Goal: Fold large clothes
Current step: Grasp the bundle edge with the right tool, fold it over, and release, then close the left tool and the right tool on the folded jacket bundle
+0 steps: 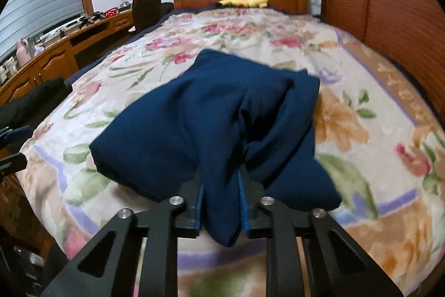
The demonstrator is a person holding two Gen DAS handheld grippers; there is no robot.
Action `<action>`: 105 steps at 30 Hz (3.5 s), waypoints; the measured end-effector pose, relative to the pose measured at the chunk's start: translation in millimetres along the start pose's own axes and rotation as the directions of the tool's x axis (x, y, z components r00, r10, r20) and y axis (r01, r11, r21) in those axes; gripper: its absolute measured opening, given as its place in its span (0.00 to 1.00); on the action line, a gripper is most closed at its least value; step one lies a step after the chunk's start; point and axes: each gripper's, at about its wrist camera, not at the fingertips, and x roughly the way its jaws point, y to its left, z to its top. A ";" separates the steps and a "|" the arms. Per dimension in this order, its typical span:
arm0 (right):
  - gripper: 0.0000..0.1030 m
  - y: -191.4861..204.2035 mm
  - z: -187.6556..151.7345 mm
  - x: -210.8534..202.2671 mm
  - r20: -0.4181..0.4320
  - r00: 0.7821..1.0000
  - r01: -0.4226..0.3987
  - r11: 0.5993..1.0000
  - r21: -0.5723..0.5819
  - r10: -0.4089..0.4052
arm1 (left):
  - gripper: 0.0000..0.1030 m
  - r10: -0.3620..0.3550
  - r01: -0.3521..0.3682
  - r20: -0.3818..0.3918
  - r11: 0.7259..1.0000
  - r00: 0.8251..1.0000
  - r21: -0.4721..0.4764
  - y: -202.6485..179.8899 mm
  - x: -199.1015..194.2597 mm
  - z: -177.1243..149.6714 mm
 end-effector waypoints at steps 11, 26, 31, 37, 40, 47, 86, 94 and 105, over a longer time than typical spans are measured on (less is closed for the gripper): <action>0.13 -26.5 10.2 -11.4 0.089 0.955 0.285 0.958 -0.030 -0.281 | 0.82 -0.011 0.011 -0.004 1.000 1.000 -0.016 -1.7 11.8 2.3; 0.55 -53.9 -21.5 -47.1 0.093 0.979 0.177 0.983 0.045 -0.180 | 0.82 -0.091 0.093 0.059 0.995 0.994 -0.044 -7.6 69.7 55.8; 0.55 -56.9 -36.7 -55.5 0.081 0.982 0.171 0.985 0.010 -0.171 | 0.82 -0.069 0.070 0.071 0.998 0.995 -0.010 -5.7 106.0 87.4; 0.55 -65.0 -47.6 -47.0 0.066 0.984 0.164 0.986 0.027 -0.165 | 0.82 -0.040 0.038 0.061 0.999 0.997 0.028 0.1 153.3 115.2; 0.55 -68.7 -49.5 -40.5 0.070 0.985 0.157 0.987 0.046 -0.160 | 0.82 -0.031 0.031 0.047 0.999 0.998 0.014 8.2 178.4 127.9; 0.55 -65.1 -39.2 -26.2 0.064 0.991 0.112 0.992 0.054 -0.116 | 0.82 0.000 0.000 0.017 1.000 1.000 0.000 26.0 232.3 153.2; 0.47 -47.7 -22.4 16.2 0.012 0.994 0.103 0.988 0.114 -0.105 | 0.17 0.046 -0.038 -0.072 0.993 0.996 0.113 9.5 309.2 170.9; 0.12 -35.1 -19.2 9.7 0.046 0.993 0.111 0.993 0.036 -0.113 | 0.12 0.137 -0.135 -0.001 0.977 0.991 0.165 -11.5 274.4 182.4; 0.08 -45.3 -14.4 -17.2 0.134 0.988 0.062 0.995 0.081 -0.072 | 0.10 0.171 -0.187 0.087 0.958 0.981 0.218 -53.0 216.3 200.4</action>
